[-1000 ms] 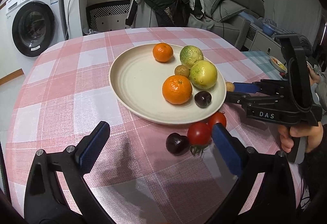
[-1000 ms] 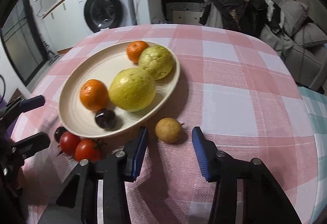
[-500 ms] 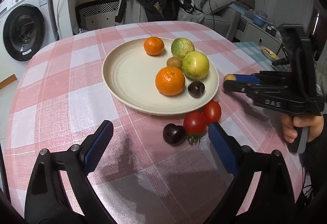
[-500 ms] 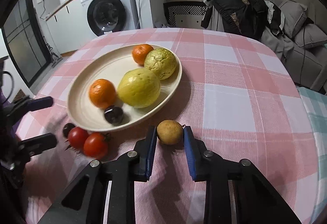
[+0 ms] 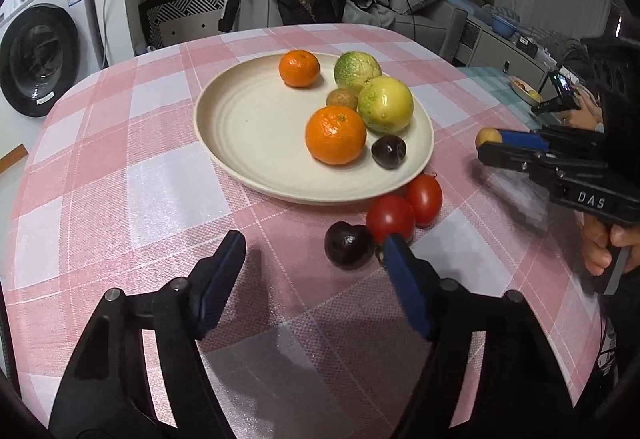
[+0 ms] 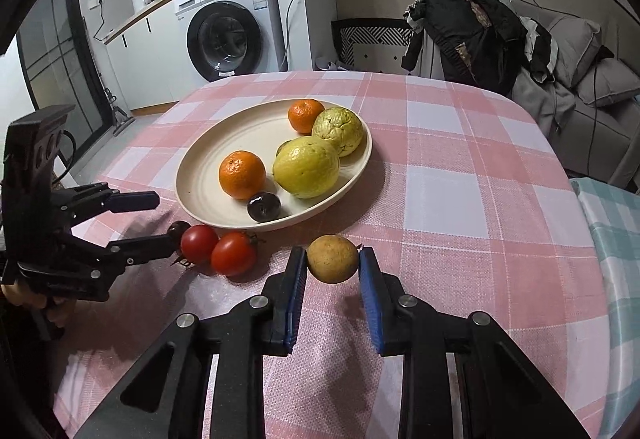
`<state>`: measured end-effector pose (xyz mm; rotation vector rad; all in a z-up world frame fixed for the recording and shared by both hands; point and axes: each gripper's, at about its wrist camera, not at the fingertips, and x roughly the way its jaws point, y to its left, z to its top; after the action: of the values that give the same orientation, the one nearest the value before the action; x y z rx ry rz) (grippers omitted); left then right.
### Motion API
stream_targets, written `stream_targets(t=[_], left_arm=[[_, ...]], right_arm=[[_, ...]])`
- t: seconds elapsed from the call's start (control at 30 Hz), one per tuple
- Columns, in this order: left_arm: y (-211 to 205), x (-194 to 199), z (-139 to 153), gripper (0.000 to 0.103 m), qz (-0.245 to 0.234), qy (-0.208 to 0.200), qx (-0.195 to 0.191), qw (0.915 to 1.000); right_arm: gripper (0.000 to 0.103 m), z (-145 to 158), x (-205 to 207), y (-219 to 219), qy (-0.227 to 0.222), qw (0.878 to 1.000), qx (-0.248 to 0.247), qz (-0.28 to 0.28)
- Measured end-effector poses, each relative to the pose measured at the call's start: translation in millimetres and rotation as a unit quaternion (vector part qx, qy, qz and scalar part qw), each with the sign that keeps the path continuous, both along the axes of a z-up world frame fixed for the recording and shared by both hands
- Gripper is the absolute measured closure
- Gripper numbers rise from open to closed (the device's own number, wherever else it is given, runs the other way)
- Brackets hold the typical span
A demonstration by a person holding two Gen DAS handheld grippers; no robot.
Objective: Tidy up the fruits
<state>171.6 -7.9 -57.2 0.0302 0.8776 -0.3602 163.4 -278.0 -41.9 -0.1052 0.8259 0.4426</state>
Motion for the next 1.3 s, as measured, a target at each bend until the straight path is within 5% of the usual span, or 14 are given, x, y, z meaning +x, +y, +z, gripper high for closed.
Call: stream_targets(t=[0.3, 0.73, 0.9, 1.3], left_arm=[[0.7, 2.5, -5.5, 0.055, -0.011, 0.009, -0.005, 0.9999], [-1.2, 5.5, -6.7, 0.058, -0.008, 0.012, -0.008, 0.9999], [-5.2, 2.6, -4.5, 0.082, -0.029, 0.011, -0.023, 0.9993], [-0.7, -5.5, 9.4, 0.082, -0.029, -0.014, -0.039, 0.9987]], right_arm=[[0.075, 8.2, -4.7, -2.7, -0.007, 1.000, 0.002, 0.001], [0.075, 10.3, -5.5, -3.8, -0.008, 1.000, 0.003, 0.002], [0.075, 11.0, -5.4, -1.2, -0.009, 1.000, 0.005, 0.005], [0.075, 9.0, -6.1, 0.6, -0.009, 1.000, 0.008, 0.009]])
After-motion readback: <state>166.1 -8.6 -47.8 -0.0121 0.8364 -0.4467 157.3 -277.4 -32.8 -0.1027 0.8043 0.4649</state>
